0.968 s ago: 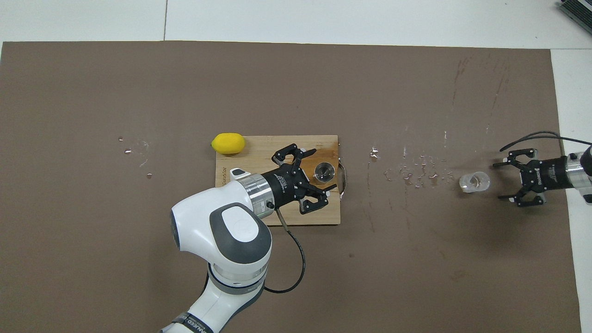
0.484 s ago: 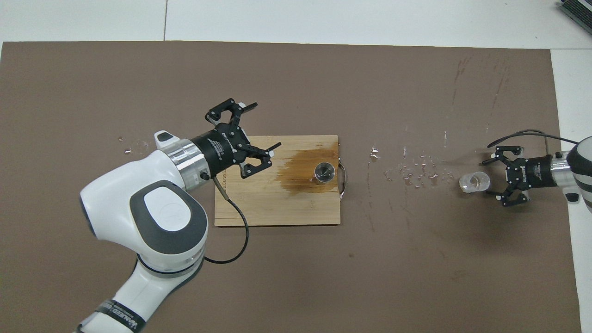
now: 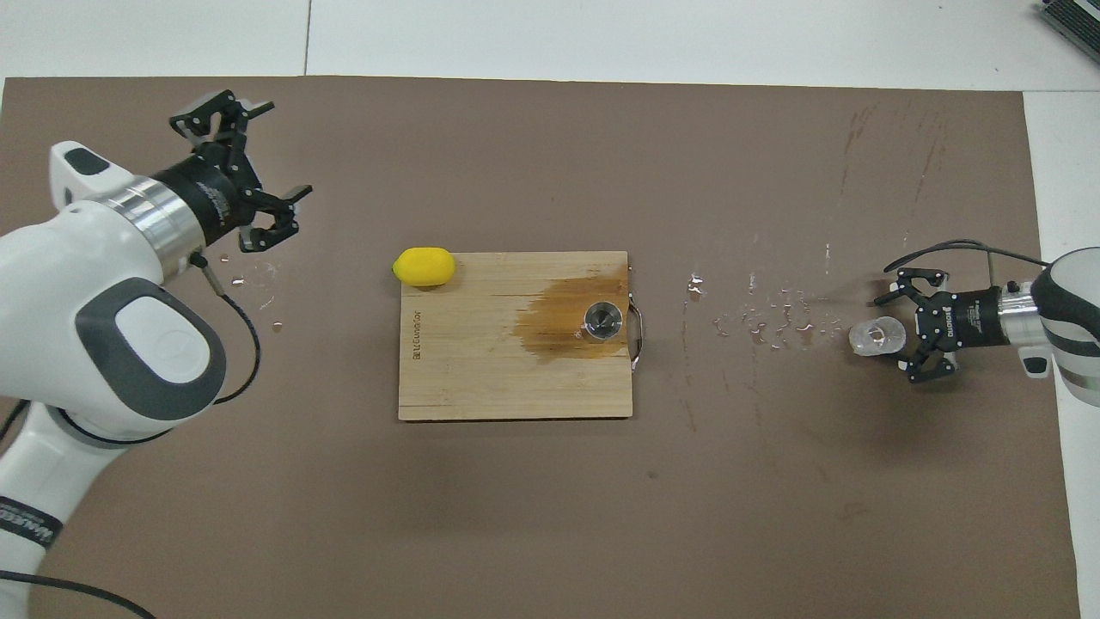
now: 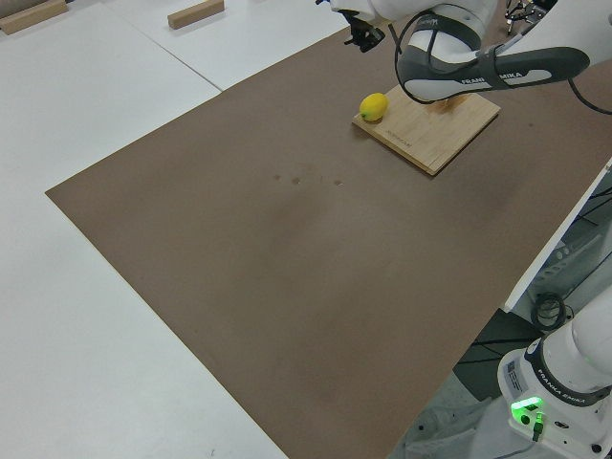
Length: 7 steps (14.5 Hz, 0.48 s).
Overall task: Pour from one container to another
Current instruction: 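Withdraw the left gripper while the right gripper reaches the glass cup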
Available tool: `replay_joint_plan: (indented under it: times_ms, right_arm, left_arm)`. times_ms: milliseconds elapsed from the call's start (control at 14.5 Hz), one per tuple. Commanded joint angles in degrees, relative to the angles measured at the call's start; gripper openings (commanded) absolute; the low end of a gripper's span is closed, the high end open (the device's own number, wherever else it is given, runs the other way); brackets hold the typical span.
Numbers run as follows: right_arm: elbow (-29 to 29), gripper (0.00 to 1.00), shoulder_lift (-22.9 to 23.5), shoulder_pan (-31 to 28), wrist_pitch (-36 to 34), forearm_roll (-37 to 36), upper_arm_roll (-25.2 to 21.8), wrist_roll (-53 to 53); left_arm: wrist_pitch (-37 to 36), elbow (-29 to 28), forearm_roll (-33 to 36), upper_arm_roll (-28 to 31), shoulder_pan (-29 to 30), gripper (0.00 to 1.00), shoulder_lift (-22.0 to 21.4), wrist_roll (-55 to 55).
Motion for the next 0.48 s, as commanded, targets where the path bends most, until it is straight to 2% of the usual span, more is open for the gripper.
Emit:
replay_joint_plan:
  times_ms: [0,207,346,415]
  right_arm:
    - [-2.7,0.87,-1.2,0.1,1.1,2.1,0.5,-2.5]
    - [-4.2,0.87,-2.1,0.1,0.8,2.1,0.5,-2.9]
    - [-5.7,0.87,-3.4,0.1,0.8,2.2,0.7,-2.9]
    - [-6.5,0.87,-3.8,0.1,0.8,2.9,0.7,-2.9]
  left_arm:
    - [-2.1,0.5,17.1,-1.0,7.4,1.0,-0.3,-2.0]
    - [-16.3,7.8,33.9,-1.0,11.2,1.0,1.0,0.8]
    - [-27.8,13.3,35.6,-1.2,12.9,1.0,1.4,7.9]
    - [-32.4,14.3,35.2,-1.6,14.7,1.0,1.4,15.8]
